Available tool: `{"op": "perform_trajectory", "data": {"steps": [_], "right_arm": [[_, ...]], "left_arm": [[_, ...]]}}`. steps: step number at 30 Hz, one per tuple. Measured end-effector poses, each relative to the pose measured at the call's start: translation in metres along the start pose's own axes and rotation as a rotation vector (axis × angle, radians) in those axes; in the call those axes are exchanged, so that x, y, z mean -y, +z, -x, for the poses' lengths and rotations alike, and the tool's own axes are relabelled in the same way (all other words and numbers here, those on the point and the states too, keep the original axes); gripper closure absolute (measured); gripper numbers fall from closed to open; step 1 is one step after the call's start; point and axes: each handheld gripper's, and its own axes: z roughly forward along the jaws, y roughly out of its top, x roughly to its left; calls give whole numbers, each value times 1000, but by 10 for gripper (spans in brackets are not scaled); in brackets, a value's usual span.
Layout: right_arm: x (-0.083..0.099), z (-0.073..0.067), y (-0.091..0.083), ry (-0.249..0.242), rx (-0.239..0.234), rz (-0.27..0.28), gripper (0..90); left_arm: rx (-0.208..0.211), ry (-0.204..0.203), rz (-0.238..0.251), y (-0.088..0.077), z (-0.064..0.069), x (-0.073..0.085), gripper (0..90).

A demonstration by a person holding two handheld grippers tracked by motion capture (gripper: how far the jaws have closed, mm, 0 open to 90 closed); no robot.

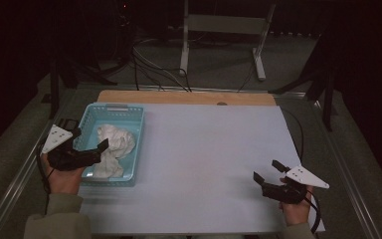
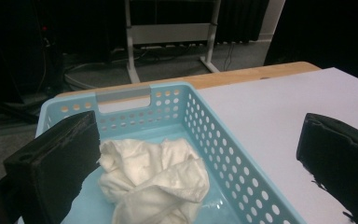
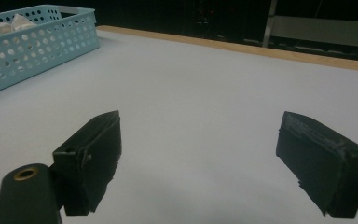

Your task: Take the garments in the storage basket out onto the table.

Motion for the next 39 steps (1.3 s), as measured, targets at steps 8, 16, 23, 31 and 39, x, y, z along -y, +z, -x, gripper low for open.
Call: {"op": "perform_trajectory", "data": {"steps": [8, 16, 23, 31, 39], "right_arm": [[0, 0, 0, 0, -2, 0, 141], [0, 0, 0, 0, -1, -1, 141], [0, 0, 0, 0, -1, -1, 141], [0, 0, 0, -1, -2, 0, 141], [0, 0, 0, -2, -4, 1, 141]], "left_arm": [[-2, 10, -12, 5, 0, -2, 5], [-6, 6, -14, 10, -3, -4, 5], [1, 4, -9, 14, -4, -4, 6], [13, 9, -22, 20, -5, -6, 51], [-16, 10, -62, 30, -4, -9, 6]]}}
